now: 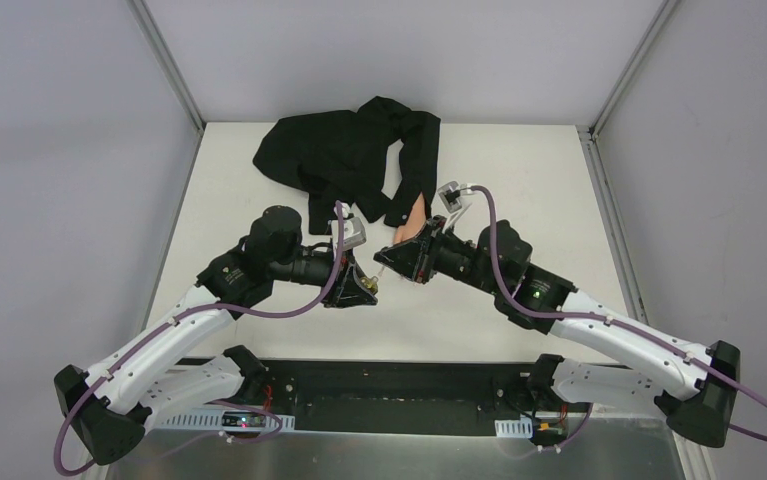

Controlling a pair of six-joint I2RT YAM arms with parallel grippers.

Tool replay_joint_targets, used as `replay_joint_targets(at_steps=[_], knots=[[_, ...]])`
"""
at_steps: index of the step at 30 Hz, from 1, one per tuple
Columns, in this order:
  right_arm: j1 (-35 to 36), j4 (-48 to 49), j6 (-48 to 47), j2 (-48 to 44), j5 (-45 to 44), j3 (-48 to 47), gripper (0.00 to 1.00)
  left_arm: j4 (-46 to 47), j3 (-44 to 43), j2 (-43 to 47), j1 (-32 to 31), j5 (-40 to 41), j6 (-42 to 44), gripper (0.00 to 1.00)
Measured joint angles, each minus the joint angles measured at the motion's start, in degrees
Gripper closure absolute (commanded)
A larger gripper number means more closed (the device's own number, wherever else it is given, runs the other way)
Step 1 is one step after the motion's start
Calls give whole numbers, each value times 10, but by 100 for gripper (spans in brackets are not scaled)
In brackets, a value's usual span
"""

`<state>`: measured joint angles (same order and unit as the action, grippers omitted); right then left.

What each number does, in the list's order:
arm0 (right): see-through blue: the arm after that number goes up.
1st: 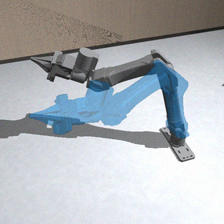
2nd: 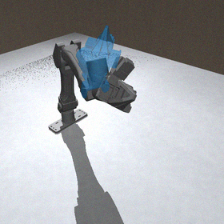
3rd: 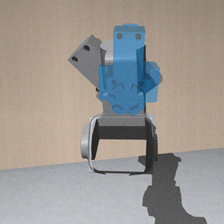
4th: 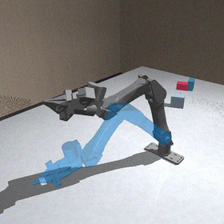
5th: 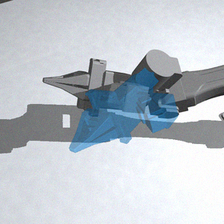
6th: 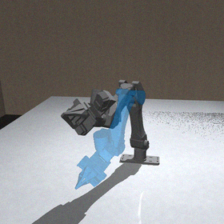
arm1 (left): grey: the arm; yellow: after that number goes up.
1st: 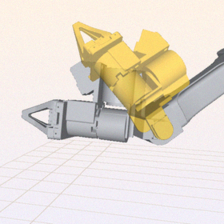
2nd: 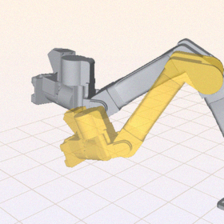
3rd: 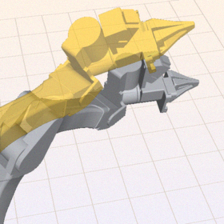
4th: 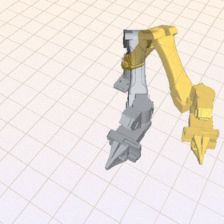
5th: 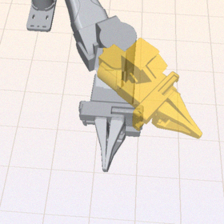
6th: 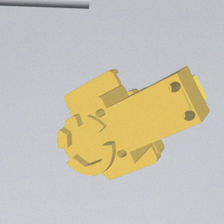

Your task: Paint the nails

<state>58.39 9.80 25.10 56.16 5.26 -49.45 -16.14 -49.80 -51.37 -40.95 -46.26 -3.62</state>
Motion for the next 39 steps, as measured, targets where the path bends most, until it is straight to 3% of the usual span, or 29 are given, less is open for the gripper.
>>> replay_joint_targets(at_steps=[39], knots=[[2,1,12,14,2,0,100,5,0,2,0,0,0,100]])
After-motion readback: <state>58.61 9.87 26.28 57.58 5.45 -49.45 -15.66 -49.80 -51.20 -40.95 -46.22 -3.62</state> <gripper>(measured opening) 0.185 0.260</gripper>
